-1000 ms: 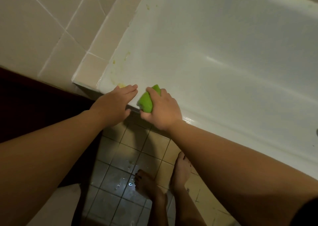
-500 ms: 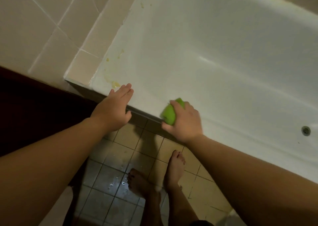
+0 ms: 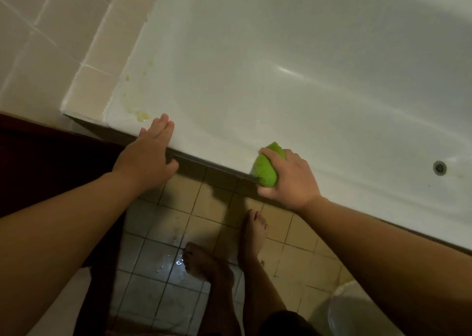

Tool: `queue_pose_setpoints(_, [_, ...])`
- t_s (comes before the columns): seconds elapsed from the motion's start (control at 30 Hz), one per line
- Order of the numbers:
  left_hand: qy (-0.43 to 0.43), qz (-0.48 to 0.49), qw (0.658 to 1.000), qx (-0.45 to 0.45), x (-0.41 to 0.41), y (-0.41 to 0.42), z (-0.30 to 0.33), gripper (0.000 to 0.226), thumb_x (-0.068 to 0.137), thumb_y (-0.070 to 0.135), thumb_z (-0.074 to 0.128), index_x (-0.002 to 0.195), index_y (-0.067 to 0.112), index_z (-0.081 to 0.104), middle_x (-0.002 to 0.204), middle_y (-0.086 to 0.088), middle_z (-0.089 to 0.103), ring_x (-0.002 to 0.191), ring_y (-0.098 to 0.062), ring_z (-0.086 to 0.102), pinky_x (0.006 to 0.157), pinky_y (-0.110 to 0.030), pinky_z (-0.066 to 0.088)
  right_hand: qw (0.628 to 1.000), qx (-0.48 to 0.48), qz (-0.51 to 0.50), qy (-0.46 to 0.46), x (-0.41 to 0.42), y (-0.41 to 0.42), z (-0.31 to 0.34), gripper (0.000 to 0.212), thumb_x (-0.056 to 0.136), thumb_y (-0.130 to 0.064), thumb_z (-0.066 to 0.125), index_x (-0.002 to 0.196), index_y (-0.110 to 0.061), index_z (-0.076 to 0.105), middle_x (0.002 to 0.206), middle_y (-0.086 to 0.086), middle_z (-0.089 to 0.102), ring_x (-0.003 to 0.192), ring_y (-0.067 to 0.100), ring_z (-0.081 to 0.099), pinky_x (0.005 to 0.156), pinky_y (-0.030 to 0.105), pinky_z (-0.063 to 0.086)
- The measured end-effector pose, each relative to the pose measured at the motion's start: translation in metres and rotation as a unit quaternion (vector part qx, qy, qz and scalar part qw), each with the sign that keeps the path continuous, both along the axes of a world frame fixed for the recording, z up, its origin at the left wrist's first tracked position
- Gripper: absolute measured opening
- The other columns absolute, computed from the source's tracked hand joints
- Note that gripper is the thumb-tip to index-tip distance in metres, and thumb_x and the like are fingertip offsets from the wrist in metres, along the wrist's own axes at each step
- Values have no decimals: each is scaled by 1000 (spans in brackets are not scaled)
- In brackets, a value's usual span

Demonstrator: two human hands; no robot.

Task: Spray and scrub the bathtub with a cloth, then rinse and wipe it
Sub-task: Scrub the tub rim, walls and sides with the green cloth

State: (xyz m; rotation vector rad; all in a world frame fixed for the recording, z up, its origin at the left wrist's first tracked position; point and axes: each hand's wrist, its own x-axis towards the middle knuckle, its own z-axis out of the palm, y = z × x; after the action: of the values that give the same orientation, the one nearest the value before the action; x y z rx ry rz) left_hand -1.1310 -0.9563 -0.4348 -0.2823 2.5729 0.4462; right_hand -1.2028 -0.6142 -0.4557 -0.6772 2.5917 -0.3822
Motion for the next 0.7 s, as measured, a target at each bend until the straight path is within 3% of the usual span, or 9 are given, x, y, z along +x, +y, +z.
queue_pose_setpoints(0.2, [-1, 0, 1000, 1, -1, 0, 1, 92, 93, 32, 64, 165, 22, 7, 173, 6, -5, 160, -28, 5, 123, -55, 29, 996, 45, -66, 24, 13, 71, 2, 84, 71, -61, 71, 146, -31, 46, 118, 7, 59, 106, 30, 54, 96, 44, 44])
queue_pose_setpoints(0.3, [4, 0, 1000, 4, -2, 1, 3, 93, 92, 31, 67, 165, 21, 10, 174, 4, -2, 159, -28, 7, 122, -54, 32, 992, 45, -109, 32, 18, 26, 5, 84, 71, -65, 70, 144, -32, 47, 121, 9, 58, 109, 33, 54, 101, 47, 43])
queue_pose_setpoints(0.4, [11, 3, 1000, 6, -2, 2, 5, 92, 92, 29, 68, 165, 20, 13, 174, 3, 1, 159, -27, 8, 121, -55, 33, 996, 24, -81, 9, 13, -50, 3, 85, 71, -65, 70, 146, -34, 44, 124, 7, 55, 112, 32, 53, 103, 47, 40])
queue_pose_setpoints(0.53, [18, 9, 1000, 8, -3, 3, 6, 90, 93, 26, 69, 165, 19, 14, 174, 4, 0, 160, -19, 3, 126, -47, 23, 1000, -7, -30, -6, 2, -136, 4, 87, 71, -63, 75, 146, -34, 42, 127, 7, 54, 114, 31, 53, 101, 47, 42])
queue_pose_setpoints(0.7, [35, 7, 999, 15, -2, 2, 3, 85, 98, 33, 65, 165, 20, 15, 174, 5, -1, 159, -16, 0, 127, -44, 16, 999, -39, 20, -9, 1, -107, -1, 88, 69, -57, 77, 148, -36, 44, 125, 7, 57, 108, 32, 56, 95, 42, 43])
